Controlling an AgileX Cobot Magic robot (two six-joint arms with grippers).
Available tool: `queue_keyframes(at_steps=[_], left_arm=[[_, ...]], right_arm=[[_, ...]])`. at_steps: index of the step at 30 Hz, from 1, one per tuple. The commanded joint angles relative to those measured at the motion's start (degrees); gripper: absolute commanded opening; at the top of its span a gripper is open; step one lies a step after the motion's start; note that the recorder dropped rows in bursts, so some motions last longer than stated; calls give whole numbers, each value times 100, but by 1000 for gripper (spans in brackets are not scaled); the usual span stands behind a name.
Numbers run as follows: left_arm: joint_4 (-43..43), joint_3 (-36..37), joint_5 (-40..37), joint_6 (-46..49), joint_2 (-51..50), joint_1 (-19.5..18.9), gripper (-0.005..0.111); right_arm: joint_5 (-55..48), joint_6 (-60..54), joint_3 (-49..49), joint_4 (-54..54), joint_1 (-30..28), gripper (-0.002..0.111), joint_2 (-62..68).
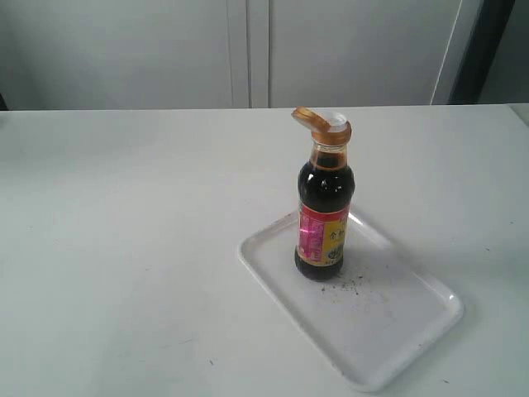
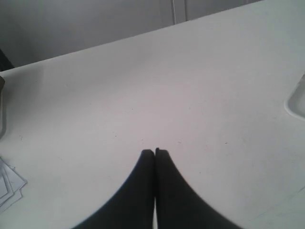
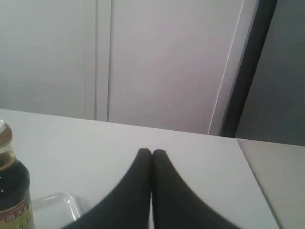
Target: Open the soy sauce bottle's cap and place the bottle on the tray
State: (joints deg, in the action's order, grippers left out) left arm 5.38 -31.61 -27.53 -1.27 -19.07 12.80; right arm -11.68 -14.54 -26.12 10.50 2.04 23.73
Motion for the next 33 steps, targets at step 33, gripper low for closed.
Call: queue_keyframes(at_steps=[33], left_arm=[[-141, 691, 349, -153, 1187, -14, 0]], right_arm=[[204, -19, 863, 255, 21, 0, -592]])
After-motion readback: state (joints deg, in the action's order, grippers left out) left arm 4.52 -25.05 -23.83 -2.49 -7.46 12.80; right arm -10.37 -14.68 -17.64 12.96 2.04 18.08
